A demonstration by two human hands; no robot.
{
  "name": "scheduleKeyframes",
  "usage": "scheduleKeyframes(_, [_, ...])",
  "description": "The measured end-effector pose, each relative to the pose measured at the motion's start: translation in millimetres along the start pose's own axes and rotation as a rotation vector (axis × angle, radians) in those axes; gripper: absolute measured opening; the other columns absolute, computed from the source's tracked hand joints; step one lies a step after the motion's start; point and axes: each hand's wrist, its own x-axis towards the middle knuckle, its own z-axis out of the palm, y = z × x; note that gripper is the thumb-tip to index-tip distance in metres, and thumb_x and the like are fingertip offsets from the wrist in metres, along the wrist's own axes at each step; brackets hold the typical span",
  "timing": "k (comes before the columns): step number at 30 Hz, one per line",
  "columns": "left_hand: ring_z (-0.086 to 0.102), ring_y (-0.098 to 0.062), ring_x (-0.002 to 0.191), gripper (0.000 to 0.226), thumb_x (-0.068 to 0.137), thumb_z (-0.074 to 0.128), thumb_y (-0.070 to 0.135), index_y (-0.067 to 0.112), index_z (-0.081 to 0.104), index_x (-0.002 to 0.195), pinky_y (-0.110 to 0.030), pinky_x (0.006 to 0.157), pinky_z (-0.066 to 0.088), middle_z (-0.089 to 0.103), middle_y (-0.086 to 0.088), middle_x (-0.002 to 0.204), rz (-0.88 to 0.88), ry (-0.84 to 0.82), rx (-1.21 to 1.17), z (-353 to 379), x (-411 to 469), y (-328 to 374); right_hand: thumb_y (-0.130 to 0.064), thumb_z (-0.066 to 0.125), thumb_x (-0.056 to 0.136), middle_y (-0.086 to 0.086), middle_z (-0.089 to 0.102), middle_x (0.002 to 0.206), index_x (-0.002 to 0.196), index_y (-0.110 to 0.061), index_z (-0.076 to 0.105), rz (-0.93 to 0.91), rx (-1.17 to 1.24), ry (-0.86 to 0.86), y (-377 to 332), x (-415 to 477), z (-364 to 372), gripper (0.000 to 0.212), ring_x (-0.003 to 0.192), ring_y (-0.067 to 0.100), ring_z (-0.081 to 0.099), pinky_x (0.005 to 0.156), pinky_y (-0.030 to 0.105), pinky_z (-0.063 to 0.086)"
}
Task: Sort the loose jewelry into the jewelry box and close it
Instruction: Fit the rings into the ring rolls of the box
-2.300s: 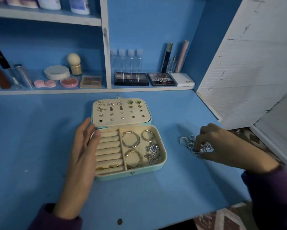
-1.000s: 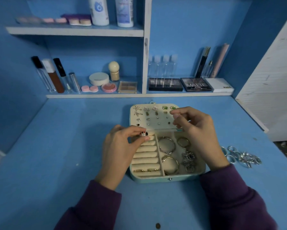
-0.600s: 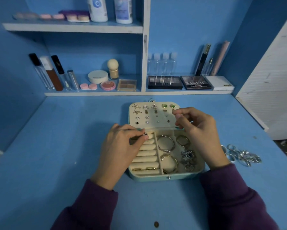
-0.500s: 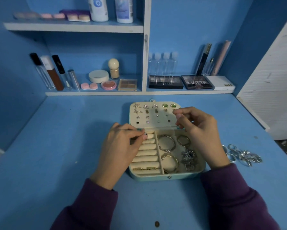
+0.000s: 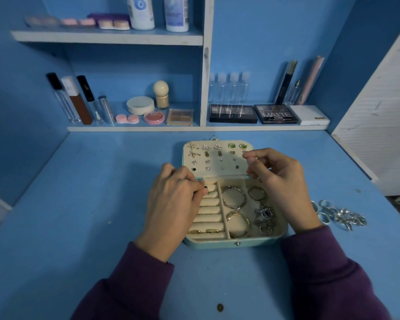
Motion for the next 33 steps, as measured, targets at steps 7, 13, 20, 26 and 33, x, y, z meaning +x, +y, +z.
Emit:
scheduleKeyframes(7, [0.038, -0.012, 0.079, 0.012, 0.081, 0.074, 0.029, 0.020, 0.078, 0.089, -0.021, 0.060, 0.027, 0.067, 0.006, 0.081, -0.157, -0.088, -0.069, -1.3, 0.2, 1.6, -0.014, 0.064, 0.087, 0.007, 0.067, 0.073, 0.083, -0.028, 0.071, 0.000, -0.103, -0.062, 2.1, 1.2, -16.9, 0.016, 0.066, 0.014, 0.058, 0.066, 0.029, 0.048])
scheduleKeyframes(13, [0.051, -0.023, 0.087, 0.024, 0.085, 0.069, 0.030, 0.018, 0.073, 0.104, -0.032, 0.071, 0.041, 0.070, -0.002, 0.092, -0.256, -0.039, -0.139, -1.9, -2.6, 7.1, -0.016, 0.066, 0.085, -0.009, 0.068, 0.076, 0.081, -0.031, 0.071, 0.010, -0.336, -0.094, 8.0, -6.4, -77.2, 0.016, 0.064, 0.005, 0.056, 0.062, 0.017, 0.043])
scheduleKeyframes(20, [0.051, -0.021, 0.092, 0.036, 0.083, 0.052, 0.044, 0.023, 0.073, 0.104, -0.026, 0.076, 0.036, 0.068, 0.004, 0.093, -0.123, -0.064, -0.261, -3.9, 9.5, 50.3, -0.007, 0.071, 0.078, -0.012, 0.064, 0.080, 0.079, -0.026, 0.071, -0.131, -0.733, -0.307, 18.4, -23.5, -133.0, 0.018, 0.079, 0.000, 0.052, 0.065, 0.010, 0.037])
scheduleKeyframes(26, [0.042, -0.012, 0.086, 0.024, 0.076, 0.063, 0.029, 0.019, 0.075, 0.094, -0.022, 0.076, 0.033, 0.070, 0.006, 0.085, 0.128, -0.078, -0.287, 16.5, 20.4, 92.5, -0.047, 0.072, 0.065, -0.007, 0.056, 0.081, 0.071, -0.028, 0.066, -0.232, -0.868, -0.329, 36.2, -34.8, -138.6, 0.021, 0.077, 0.014, 0.047, 0.075, 0.009, 0.031])
scheduleKeyframes(33, [0.043, -0.020, 0.114, 0.034, 0.098, 0.050, 0.024, 0.021, 0.055, 0.131, -0.028, 0.096, 0.033, 0.061, 0.002, 0.122, 0.307, -0.419, -0.217, 44.0, 45.2, 126.6, -0.028, 0.084, 0.063, -0.003, 0.054, 0.080, 0.062, -0.024, 0.067, -0.292, -0.888, -0.268, 47.0, -37.6, -132.5, 0.017, 0.076, 0.020, 0.049, 0.074, 0.024, 0.039])
